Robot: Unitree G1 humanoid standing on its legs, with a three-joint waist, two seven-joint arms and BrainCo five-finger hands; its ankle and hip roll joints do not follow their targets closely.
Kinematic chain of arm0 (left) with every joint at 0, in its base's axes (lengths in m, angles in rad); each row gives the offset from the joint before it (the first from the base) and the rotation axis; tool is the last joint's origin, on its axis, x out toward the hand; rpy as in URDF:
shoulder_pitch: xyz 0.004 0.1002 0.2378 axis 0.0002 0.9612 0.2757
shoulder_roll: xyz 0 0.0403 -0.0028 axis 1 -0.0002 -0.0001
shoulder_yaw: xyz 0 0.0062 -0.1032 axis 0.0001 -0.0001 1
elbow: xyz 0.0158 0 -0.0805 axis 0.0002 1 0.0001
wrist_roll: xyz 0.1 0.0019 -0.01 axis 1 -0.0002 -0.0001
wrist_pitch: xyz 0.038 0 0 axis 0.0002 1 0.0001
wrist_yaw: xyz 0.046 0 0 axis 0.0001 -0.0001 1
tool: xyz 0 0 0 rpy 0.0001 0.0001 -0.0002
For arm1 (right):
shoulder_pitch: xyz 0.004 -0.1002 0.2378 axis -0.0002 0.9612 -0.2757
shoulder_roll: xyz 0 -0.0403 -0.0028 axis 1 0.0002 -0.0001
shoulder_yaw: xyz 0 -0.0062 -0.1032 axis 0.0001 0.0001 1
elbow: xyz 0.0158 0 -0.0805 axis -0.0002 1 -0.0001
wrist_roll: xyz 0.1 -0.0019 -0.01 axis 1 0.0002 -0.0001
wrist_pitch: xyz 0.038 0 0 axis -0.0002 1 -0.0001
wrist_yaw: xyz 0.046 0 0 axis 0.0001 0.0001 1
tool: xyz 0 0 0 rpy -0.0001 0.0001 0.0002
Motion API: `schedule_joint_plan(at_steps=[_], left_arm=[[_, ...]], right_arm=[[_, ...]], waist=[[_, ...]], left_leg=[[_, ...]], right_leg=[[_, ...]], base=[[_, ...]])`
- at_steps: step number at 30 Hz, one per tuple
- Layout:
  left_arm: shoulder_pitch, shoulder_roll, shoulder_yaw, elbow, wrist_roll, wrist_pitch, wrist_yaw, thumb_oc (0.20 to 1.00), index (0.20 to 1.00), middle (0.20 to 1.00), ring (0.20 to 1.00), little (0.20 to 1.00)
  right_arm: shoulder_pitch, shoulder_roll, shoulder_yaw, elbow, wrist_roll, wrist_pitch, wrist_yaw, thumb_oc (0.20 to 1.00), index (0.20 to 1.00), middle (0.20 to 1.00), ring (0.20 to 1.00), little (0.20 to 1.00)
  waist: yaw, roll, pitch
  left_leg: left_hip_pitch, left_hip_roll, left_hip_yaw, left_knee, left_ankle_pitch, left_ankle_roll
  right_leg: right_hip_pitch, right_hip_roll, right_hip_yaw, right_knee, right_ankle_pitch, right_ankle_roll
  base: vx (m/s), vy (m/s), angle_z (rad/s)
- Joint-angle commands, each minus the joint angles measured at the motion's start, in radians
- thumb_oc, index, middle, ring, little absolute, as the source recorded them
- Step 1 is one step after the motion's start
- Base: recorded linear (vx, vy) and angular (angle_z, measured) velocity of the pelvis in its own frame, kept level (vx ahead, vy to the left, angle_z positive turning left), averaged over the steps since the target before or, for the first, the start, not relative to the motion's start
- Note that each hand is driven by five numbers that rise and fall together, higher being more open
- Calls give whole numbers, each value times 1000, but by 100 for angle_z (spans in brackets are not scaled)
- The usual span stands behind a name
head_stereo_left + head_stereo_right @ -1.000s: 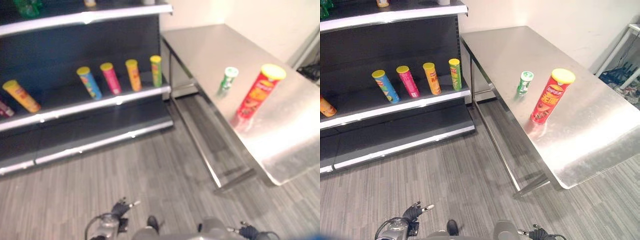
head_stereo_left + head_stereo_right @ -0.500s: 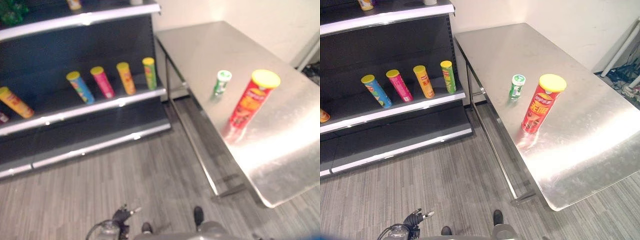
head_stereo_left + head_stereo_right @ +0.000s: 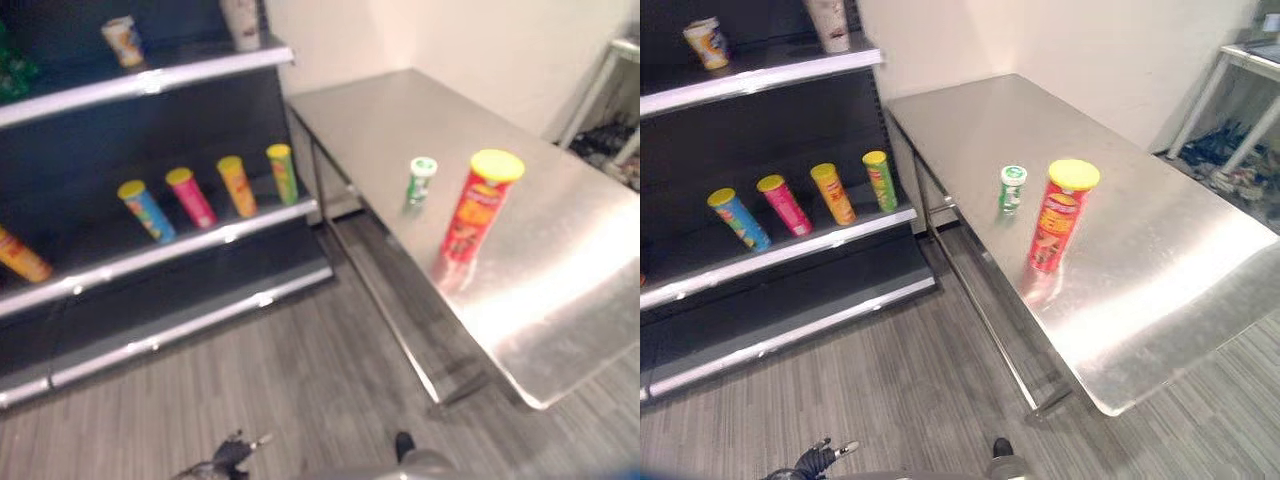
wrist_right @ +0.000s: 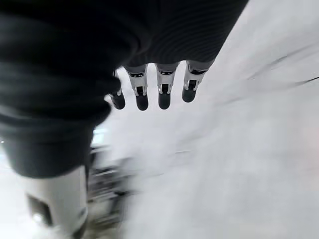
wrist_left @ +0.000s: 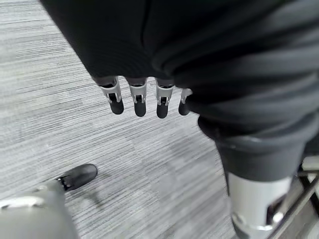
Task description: Put the goods on the table back onto the shelves and tidy them up.
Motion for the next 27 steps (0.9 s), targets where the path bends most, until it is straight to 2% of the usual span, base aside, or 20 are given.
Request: schedule_joint_plan(at_steps=[1,3,4,6,15,21,27], left_arm=[[-71,12,3,21,51,-25,-5,1000,1000,1000,1000,1000],[-63,22,-9,6,50,-30,-21,1000,1000,1000,1000,1000],[-58,31,-22,-5,47,-32,-33,1000,1000,1000,1000,1000],[-51,36,-29,-15,42,-37,-43,1000,1000,1000,1000,1000],[-23,40,-47,-28,21,-48,-55,1000,1000,1000,1000,1000],[1,35,-58,-26,13,-52,-70,1000,1000,1000,1000,1000],[9,30,-60,-24,14,-57,-77,1000,1000,1000,1000,1000]], right_arm=[[-154,-152,-44,-124,-35,-116,-2,1000,1000,1000,1000,1000],[-224,-239,4,-156,-30,-133,44,1000,1000,1000,1000,1000],[-274,-312,60,-212,-26,-136,100,1000,1000,1000,1000,1000],[-326,-367,130,-274,-30,-139,153,1000,1000,1000,1000,1000],[-475,-464,277,-300,60,-148,276,1000,1000,1000,1000,1000],[-606,-514,466,-342,169,-126,423,1000,1000,1000,1000,1000],[-654,-527,548,-372,258,-100,516,1000,1000,1000,1000,1000]], waist=[[40,-25,29],[55,-28,25],[68,-34,22],[82,-38,18],[118,-57,5],[143,-67,1],[151,-71,-2]], left_leg=[[21,-18,32,8,-36,-25],[25,-17,33,8,-34,-27],[27,-15,33,8,-31,-30],[28,-12,33,8,-27,-33],[20,-3,9,8,-17,-40],[25,-1,-1,8,-12,-46],[25,2,-7,8,-8,-50]], right_leg=[[75,-10,-29,9,-112,61],[79,-8,-34,9,-113,61],[82,-7,-39,9,-111,60],[85,-5,-45,9,-111,59],[93,5,-60,9,-118,55],[106,7,-76,9,-118,50],[111,8,-86,9,-121,48]], base=[[0,0,0],[0,0,0],[-31,-21,-1],[-16,-11,0],[-9,-21,10],[0,-6,5],[1,-6,2]])
